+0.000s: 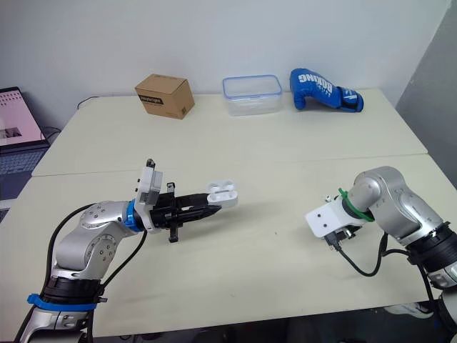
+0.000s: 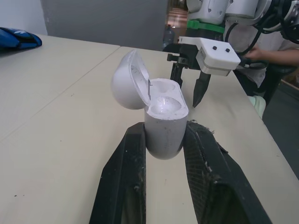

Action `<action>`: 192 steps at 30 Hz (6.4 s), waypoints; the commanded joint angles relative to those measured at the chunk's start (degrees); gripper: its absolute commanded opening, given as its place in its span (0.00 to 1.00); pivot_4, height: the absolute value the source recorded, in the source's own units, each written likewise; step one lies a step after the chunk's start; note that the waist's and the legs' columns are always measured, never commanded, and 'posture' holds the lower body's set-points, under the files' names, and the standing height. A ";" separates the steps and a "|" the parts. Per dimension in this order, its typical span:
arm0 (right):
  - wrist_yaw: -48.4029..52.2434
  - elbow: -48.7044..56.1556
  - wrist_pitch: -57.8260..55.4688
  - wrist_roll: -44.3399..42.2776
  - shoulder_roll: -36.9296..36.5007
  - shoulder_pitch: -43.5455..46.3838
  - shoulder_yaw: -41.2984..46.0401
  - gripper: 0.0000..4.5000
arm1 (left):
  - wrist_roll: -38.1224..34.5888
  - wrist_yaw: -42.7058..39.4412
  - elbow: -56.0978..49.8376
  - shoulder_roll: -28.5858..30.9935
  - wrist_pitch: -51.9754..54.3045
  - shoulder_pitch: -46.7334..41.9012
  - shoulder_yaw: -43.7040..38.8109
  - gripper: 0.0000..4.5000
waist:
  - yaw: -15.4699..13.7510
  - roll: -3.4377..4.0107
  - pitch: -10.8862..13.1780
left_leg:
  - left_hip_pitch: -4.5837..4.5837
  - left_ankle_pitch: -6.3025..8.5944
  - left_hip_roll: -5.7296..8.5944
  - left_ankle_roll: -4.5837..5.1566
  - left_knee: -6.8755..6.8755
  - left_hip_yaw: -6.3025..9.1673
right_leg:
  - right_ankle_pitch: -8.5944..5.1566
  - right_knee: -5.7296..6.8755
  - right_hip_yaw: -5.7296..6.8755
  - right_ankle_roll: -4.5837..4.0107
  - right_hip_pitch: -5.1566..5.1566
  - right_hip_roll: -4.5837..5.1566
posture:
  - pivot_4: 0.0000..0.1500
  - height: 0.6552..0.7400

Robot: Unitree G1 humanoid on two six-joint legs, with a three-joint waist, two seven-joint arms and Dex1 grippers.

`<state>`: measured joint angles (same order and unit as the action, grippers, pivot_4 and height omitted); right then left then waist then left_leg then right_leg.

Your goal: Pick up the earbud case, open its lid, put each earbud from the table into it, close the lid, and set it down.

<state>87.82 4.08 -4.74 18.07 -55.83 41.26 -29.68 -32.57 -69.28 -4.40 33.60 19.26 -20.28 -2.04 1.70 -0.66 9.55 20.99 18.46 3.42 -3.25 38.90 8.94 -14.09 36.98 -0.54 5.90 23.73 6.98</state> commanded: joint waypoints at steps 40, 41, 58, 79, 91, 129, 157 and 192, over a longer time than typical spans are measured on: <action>4.67 8.38 -14.17 4.78 0.38 0.16 -5.62 0.52 | -0.32 0.88 -2.51 -0.33 -0.84 0.39 0.00 0.17 | -0.03 0.00 0.00 | 0.00 0.00 0.00 0.00 0.00 0.01 | 0.00 0.00 0.00 0.00 0.01 0.00 | 1.00 0.89; 4.65 8.22 -14.06 4.94 0.36 0.17 -5.64 0.52 | -0.32 0.91 -2.50 -0.34 -0.83 0.39 0.01 0.17 | -0.03 0.00 0.00 | 0.00 0.00 0.00 0.00 0.00 0.01 | 0.00 0.00 0.00 0.00 0.01 0.00 | 1.00 0.89; 4.13 5.77 -11.97 6.60 1.00 0.68 -5.78 0.33 | -0.44 1.38 -3.35 -0.35 -0.66 1.16 -0.15 0.17 | -0.03 0.00 0.00 | 0.00 0.00 0.00 0.00 0.00 0.02 | 0.00 0.00 0.00 0.00 0.00 0.00 | 1.00 0.89; 4.67 9.41 -15.23 7.07 0.06 -0.18 -6.78 0.29 | -0.34 1.55 -3.63 -0.60 -0.67 1.44 0.12 0.17 | -0.03 0.00 0.00 | 0.00 0.00 0.00 0.00 0.00 0.02 | 0.00 0.00 0.00 0.00 0.00 0.00 | 1.00 0.89; 4.67 9.86 -15.85 7.72 -0.39 0.09 -7.61 0.09 | -0.17 1.49 -3.46 -0.76 -0.87 1.63 0.08 0.17 | -0.04 0.00 0.00 | 0.00 0.00 0.00 0.00 0.00 0.02 | 0.00 0.00 0.01 0.00 0.00 0.00 | 1.00 0.89; -43.62 35.82 -79.47 -35.92 57.76 -0.51 47.11 0.09 | 4.87 -0.43 14.70 -8.09 -8.93 -9.66 1.52 0.17 | 0.25 0.06 -0.05 | 0.02 0.00 0.03 -0.01 -0.07 0.17 | 0.01 0.25 -0.21 -0.01 0.33 0.00 | 1.00 0.89; -75.78 29.84 -65.82 -38.32 66.31 -2.96 33.25 0.09 | 6.77 8.87 14.04 -12.64 -10.15 -14.07 1.46 0.17 | 0.40 0.07 -0.05 | 0.03 0.00 0.04 -0.01 -0.08 0.16 | 0.01 0.23 -0.28 -0.01 0.37 0.00 | 1.00 0.89; -90.83 27.20 -58.75 -42.60 64.99 -3.50 28.71 0.62 | 9.07 12.57 20.45 -17.55 -11.30 -23.28 1.22 0.17 | 1.24 0.07 -0.05 | 0.03 0.00 0.02 0.00 -0.13 0.15 | 0.01 0.21 -0.30 -0.01 0.38 -0.03 | 1.00 0.89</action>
<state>-3.28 31.15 -64.79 -24.13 7.67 37.07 -0.57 -22.45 -56.68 18.38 16.38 9.79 -41.32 0.56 2.95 -0.58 9.50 21.03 18.45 3.45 -3.26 38.77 9.08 -14.09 37.19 -0.84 5.89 24.12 6.95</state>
